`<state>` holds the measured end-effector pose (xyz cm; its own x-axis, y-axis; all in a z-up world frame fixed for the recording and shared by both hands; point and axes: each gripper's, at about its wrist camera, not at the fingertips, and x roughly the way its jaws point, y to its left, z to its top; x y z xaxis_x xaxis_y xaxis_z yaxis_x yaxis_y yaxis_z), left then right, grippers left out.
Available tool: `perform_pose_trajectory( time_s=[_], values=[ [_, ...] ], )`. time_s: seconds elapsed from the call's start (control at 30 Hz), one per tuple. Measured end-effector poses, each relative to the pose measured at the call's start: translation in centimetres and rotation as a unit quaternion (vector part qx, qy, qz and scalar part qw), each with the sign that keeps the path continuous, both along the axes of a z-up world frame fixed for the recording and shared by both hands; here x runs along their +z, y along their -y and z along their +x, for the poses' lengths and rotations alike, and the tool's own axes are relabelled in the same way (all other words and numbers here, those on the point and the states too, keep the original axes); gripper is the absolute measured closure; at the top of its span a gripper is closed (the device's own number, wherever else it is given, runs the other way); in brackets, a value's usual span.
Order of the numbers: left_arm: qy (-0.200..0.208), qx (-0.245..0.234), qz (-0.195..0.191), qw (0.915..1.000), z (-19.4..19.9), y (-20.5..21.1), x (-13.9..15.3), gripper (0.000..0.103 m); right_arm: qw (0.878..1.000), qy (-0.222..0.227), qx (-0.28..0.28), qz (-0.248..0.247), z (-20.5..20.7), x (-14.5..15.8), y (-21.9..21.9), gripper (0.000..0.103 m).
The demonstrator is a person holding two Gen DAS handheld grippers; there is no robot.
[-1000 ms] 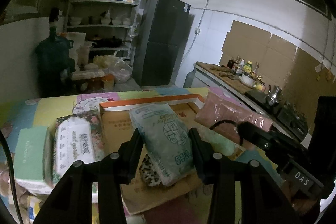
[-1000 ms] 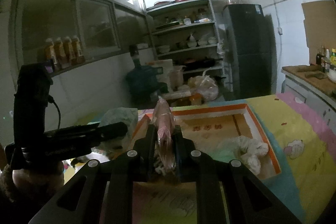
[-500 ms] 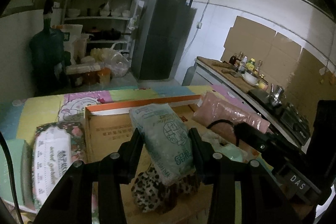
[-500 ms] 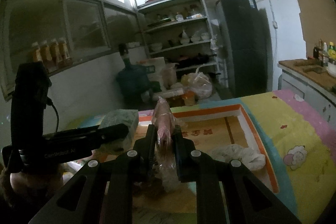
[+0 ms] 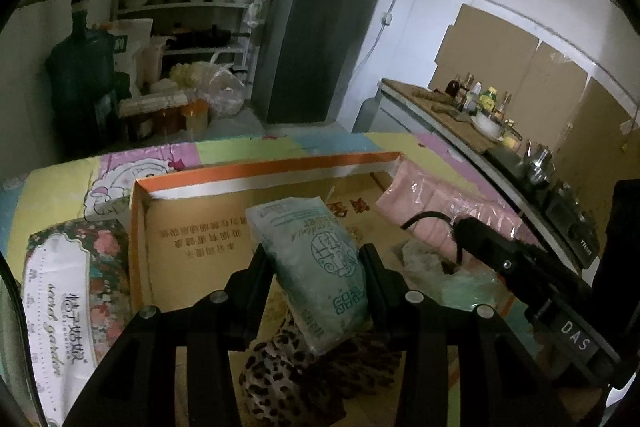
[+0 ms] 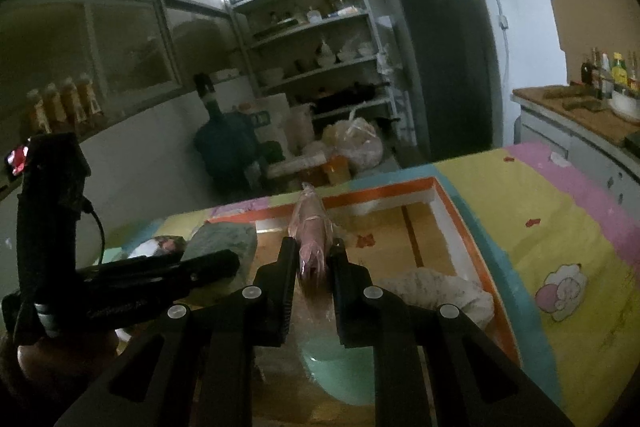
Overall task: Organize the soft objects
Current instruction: 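Lift and carry the wipes package and pink bag over the cardboard tray, then open both grippers to drop the package and pink bag into the tray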
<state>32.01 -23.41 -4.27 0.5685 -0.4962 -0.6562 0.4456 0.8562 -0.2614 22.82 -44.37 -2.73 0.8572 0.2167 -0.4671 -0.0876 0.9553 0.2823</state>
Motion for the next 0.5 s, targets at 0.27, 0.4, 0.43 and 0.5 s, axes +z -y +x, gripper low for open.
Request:
perform_pose_trajectory(
  time_s=[0.27, 0.4, 0.43, 0.5],
  values=[
    [-0.014, -0.004, 0.009, 0.9998, 0.6, 0.9, -1.1, 0.058, 1.0, -0.017, 0.002, -0.003, 0.8, -0.7, -0.2, 0.086],
    [-0.017, -0.006, 0.013, 0.9998, 0.8, 1.1, -1.3, 0.058, 0.999, -0.034, 0.002, -0.012, 1.5, -1.1, -0.4, 0.086],
    [-0.018, -0.007, 0.015, 0.9997, 0.8, 1.2, -1.3, 0.058, 0.999, -0.038, 0.003, -0.013, 1.6, -1.2, -0.4, 0.086],
    [-0.024, -0.009, 0.017, 0.9995, 0.9, 1.3, -1.4, 0.057, 0.999, -0.046, 0.004, -0.017, 1.8, -1.5, -0.6, 0.086]
  ],
)
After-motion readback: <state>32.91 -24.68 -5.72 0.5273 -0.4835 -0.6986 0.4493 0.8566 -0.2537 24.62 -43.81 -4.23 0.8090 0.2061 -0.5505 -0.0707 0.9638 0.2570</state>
